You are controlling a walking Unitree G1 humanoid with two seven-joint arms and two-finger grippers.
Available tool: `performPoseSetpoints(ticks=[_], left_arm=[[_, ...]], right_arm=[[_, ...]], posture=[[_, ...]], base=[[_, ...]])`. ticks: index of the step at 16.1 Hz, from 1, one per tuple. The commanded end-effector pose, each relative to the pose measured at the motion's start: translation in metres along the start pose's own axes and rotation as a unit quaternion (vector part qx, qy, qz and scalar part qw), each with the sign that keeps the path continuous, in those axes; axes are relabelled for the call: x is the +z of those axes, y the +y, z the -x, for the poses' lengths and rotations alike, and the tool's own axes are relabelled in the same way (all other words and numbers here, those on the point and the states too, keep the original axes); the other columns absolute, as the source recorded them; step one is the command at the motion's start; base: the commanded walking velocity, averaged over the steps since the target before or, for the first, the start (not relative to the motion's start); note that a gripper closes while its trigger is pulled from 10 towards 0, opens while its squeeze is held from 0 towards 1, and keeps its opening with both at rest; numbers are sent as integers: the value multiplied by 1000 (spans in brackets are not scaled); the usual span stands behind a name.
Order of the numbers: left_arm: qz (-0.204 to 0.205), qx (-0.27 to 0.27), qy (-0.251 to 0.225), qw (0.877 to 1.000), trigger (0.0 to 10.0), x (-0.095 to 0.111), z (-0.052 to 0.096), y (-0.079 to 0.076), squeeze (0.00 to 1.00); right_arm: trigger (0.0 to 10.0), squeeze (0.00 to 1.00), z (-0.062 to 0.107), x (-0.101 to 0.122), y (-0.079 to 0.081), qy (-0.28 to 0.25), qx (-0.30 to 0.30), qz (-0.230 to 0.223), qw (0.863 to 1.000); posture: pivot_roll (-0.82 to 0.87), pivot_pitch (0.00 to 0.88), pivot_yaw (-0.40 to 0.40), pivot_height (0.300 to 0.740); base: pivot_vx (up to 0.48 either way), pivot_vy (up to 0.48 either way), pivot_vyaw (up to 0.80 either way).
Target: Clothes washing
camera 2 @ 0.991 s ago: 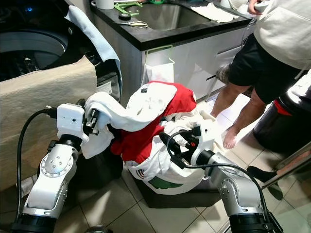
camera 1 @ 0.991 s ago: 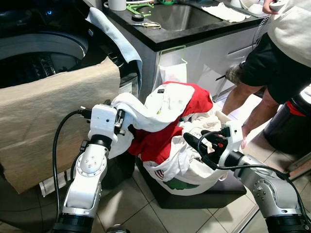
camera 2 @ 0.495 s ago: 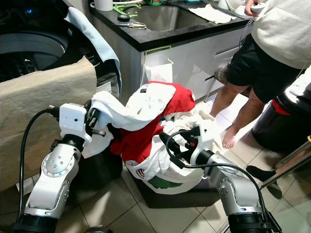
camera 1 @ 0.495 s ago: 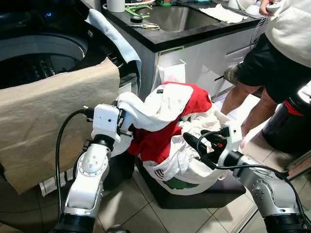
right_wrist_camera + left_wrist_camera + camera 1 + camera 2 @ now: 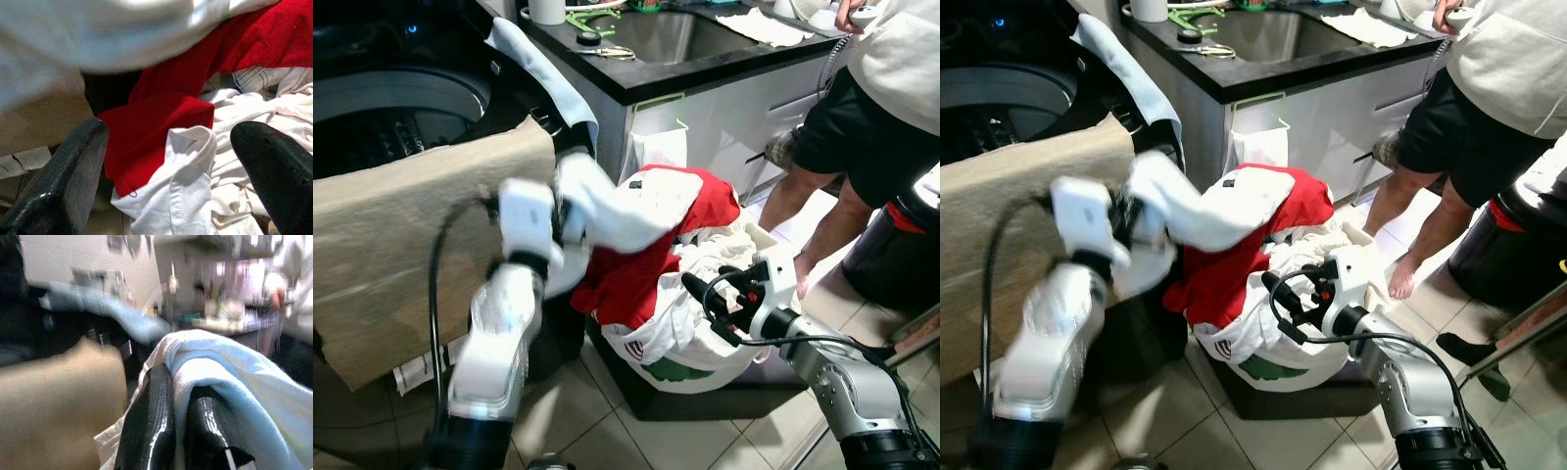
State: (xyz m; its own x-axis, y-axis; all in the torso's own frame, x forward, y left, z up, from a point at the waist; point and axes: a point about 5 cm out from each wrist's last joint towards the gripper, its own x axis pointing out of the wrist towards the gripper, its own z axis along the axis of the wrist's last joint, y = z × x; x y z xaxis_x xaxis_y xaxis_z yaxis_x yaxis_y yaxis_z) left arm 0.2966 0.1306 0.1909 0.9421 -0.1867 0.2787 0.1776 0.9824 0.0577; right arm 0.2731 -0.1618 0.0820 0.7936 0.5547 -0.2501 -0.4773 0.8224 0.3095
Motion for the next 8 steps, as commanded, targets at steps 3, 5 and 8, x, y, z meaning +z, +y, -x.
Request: performPoseSetpoints(ticks=[3,5,8], left_arm=[[10,7,-41,999,0,27,-19,4,0],[13,16,-37,999,0,34,-35,8,0],[-35,31,-47,998,0,46,-53,25,0]], right_arm=[[10000,0,-2,2,-3,-3,-7,13,1000],[10000,0,-4,2,-3,-4,-7,15,1000],[10000,0,-5,2,-3,-7,-8,17,1000]], posture=[[109,0,-67,740],[108,0,-66,740],[102,0,-64,740]], base=[[0,0,0],[0,0,0],[0,0,0]])
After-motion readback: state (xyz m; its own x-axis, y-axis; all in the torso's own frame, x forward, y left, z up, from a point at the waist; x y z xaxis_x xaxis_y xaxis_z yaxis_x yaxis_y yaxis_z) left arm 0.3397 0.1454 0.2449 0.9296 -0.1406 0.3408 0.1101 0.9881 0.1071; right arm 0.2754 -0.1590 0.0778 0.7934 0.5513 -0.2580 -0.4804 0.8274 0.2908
